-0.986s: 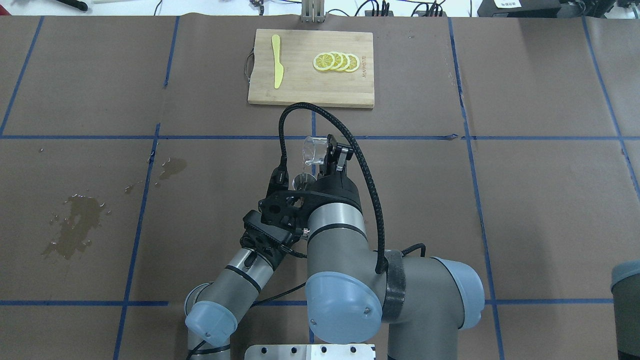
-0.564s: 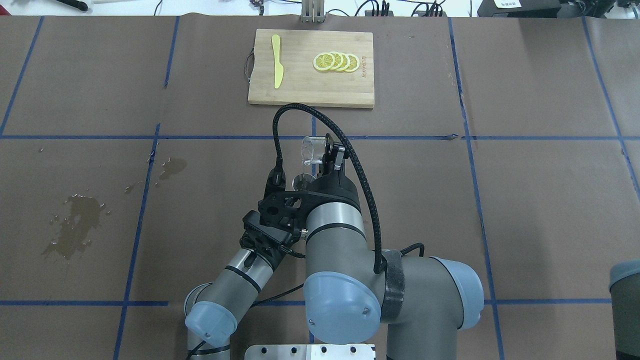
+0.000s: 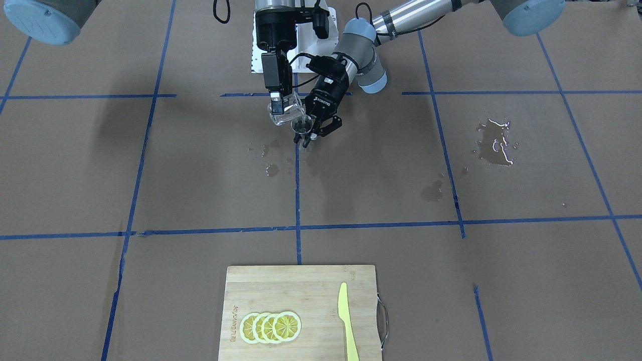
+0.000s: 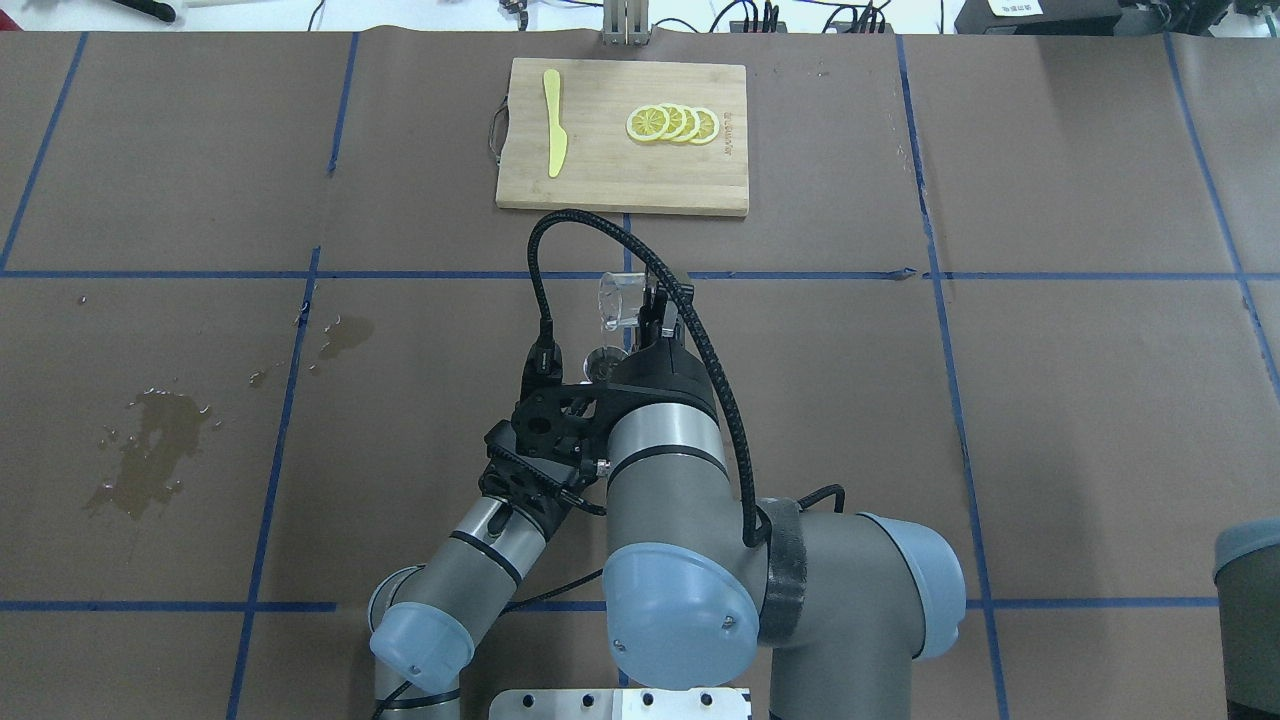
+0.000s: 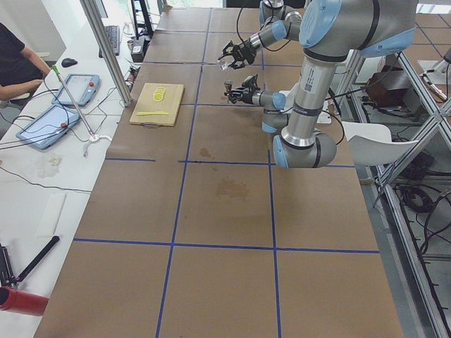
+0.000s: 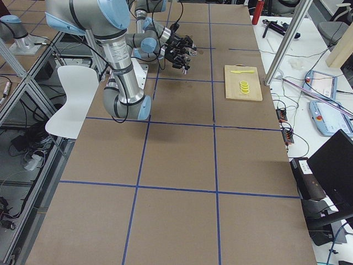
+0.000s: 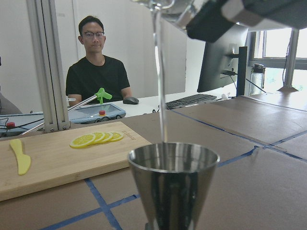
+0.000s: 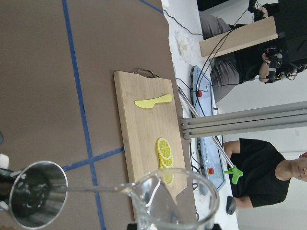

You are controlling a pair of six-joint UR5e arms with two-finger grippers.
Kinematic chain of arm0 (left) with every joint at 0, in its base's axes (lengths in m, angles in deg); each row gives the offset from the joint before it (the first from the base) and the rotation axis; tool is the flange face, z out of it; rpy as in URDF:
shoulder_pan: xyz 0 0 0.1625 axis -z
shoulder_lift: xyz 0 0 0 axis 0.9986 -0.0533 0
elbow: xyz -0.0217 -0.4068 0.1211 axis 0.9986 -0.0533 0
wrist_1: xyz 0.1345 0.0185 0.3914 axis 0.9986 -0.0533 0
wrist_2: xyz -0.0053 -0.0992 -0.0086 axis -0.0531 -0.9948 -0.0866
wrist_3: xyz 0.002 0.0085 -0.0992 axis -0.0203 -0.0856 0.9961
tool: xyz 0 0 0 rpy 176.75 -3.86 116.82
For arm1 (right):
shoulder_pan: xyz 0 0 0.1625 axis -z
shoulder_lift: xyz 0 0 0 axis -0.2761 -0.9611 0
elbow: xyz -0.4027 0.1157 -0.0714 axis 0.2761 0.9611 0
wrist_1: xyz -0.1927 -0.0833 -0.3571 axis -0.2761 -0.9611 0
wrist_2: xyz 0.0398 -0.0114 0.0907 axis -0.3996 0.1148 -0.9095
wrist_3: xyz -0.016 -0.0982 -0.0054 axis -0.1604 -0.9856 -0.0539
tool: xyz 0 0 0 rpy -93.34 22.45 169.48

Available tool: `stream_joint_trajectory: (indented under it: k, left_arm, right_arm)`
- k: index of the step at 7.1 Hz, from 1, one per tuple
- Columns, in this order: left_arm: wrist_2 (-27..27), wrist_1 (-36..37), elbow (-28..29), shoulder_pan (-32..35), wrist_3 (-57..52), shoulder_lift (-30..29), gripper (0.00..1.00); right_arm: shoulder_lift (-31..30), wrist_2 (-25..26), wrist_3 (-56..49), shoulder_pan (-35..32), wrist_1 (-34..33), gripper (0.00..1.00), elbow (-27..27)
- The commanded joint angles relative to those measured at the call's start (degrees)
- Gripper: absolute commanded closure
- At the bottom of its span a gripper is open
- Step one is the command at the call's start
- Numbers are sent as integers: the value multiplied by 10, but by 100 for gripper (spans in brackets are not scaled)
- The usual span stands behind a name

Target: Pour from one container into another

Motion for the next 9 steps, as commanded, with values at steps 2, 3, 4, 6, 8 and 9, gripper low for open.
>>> stream_joint_trajectory:
  k: [2, 3, 4, 6, 8, 9]
  left_arm:
    - [0, 1, 0, 0, 0, 0, 100]
    - [0, 1, 0, 0, 0, 0, 100]
    - [0, 1, 0, 0, 0, 0, 100]
    - [0, 1, 0, 0, 0, 0, 100]
    - [0, 1, -7, 0, 0, 0, 100]
    - [0, 1, -8, 1, -1, 0, 100]
  right_arm:
    - [1, 0, -58, -3, 0, 100, 1]
    - [2, 0, -65, -3, 0, 100, 2]
    - [3, 0, -74, -3, 0, 100, 2]
    - [2, 0, -56, -4, 10, 100, 2]
    - [-21, -3, 69, -3, 66, 100, 6]
    - [-29, -4, 88, -5, 96, 100, 4]
